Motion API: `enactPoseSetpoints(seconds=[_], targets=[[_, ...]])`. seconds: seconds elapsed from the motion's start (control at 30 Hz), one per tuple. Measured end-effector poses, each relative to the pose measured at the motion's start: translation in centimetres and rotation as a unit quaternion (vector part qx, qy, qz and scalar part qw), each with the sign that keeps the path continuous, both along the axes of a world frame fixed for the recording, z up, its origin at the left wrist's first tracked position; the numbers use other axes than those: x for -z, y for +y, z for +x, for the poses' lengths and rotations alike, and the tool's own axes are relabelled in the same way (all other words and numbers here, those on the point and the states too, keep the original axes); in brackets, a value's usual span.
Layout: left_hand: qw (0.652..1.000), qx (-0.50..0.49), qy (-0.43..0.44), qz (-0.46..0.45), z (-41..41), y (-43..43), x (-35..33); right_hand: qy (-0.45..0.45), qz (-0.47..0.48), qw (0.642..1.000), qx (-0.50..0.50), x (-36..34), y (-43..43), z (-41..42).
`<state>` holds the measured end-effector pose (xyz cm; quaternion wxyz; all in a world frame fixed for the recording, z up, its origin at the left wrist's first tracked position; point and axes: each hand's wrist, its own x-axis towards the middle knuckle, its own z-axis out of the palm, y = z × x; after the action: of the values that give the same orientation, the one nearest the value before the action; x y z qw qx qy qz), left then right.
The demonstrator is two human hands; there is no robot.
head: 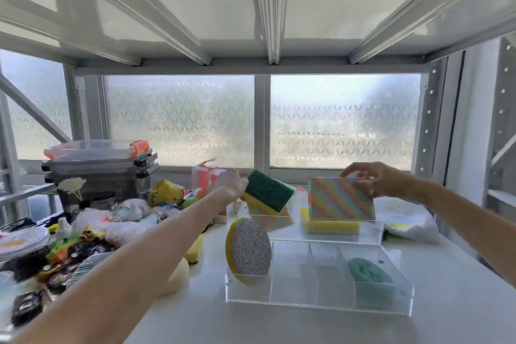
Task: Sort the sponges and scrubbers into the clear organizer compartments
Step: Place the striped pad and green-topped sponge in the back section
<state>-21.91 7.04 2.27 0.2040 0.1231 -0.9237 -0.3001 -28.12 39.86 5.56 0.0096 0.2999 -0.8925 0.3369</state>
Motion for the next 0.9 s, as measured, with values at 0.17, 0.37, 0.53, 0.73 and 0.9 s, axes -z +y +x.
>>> enactPoseSetpoints(seconds=[0.17, 0.37, 0.53, 0.73, 0.9], targets=[[0.971, -0.026, -0.005, -0.239, 1.7, -0.4, -0.4, 0.084, 0.19, 0.977, 0.049, 2.9, -2.0, -0.9], [0.963, 0.06, -0.125, -0.233, 7.7, -7.7, -3.0, 0.243, 0.078, 0.967, 0.006, 0.2, -8.1, 3.7], [0.917, 0.1, -0.31, -0.23, 14.3, -10.8, 1.7, 0.225, 0.08, 0.952, -0.191, -0.6, -21.0, 10.4], [0.924, 0.082, -0.244, -0.284, 17.0, -10.2, 6.0, 0.13, 0.394, 0.891, -0.183, 6.4, -32.2, 11.4], [0.924, 0.103, -0.211, -0.303, 17.9, -10.4, 6.5, 0.137, 0.421, 0.881, -0.167, 7.8, -34.4, 10.1]])
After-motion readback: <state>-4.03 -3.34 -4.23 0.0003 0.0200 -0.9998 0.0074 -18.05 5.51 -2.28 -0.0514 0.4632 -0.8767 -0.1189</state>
